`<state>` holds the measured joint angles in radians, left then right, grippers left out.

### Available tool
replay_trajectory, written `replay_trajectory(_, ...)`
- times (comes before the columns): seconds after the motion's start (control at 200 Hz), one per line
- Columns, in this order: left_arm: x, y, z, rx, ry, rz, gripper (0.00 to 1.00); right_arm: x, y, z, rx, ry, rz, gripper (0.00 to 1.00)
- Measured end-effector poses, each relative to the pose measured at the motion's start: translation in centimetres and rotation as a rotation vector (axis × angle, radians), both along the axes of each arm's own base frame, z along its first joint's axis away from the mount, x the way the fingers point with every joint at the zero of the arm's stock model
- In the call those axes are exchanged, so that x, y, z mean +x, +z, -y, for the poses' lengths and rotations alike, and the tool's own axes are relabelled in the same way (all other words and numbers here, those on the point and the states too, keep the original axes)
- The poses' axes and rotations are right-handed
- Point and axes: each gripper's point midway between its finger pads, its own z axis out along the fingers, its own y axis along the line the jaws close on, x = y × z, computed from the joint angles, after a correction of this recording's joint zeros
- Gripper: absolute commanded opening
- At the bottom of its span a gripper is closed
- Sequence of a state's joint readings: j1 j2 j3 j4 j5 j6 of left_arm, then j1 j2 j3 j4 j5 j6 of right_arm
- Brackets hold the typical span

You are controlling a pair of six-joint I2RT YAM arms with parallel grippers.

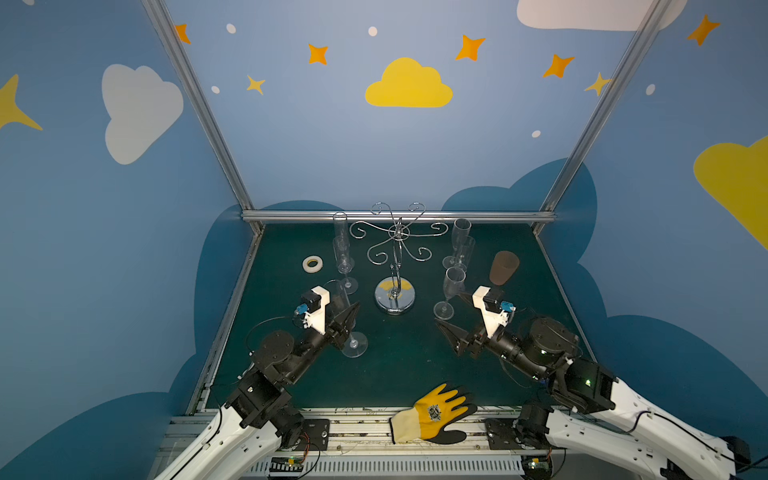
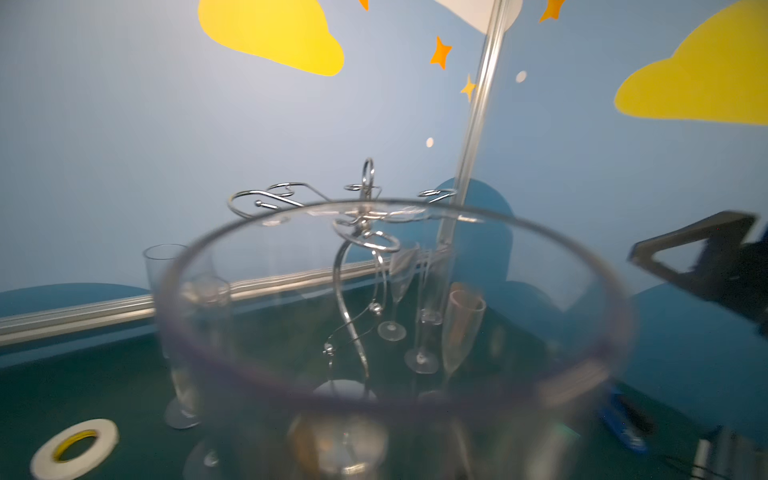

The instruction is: Take the wine glass off the wine glass rack

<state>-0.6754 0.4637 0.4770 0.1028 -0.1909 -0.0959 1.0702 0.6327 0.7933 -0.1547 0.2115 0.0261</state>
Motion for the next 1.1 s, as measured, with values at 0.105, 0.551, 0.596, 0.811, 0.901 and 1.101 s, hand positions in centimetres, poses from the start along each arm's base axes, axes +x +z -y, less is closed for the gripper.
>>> replay_trajectory(0.105, 1.4, -1.6, -0.4, 0.071, 0.074, 0.031, 0.39, 0.1, -0.1, 0.6, -0.001, -0.021, -0.001, 0.89)
replay_trajectory(0.551, 8.3, -5.5, -0.8, 0.188, 0.277, 0.079, 0.39, 1.0, -2.0, 1.4, -0.030, -0.094, -0.045, 0.89)
replay_trajectory(0.596, 9.0, -5.8, -0.9, 0.186, 0.291, 0.079, 0.40, 0.9, -2.4, 1.6, -0.024, -0.101, -0.054, 0.89)
replay_trajectory(0.811, 11.5, -8.2, -0.6, 0.186, 0.318, 0.051, 0.40, 1.0, -3.4, 3.2, 0.009, -0.153, -0.072, 0.89)
replay_trajectory(0.901, 12.2, -8.9, -0.4, 0.181, 0.323, 0.043, 0.40, 1.1, -3.3, 3.5, 0.021, -0.166, -0.075, 0.89)
replay_trajectory(1.101, 13.7, -9.0, -0.3, 0.144, 0.342, 0.052, 0.40, 1.2, -3.7, 3.7, 0.019, -0.182, -0.095, 0.89)
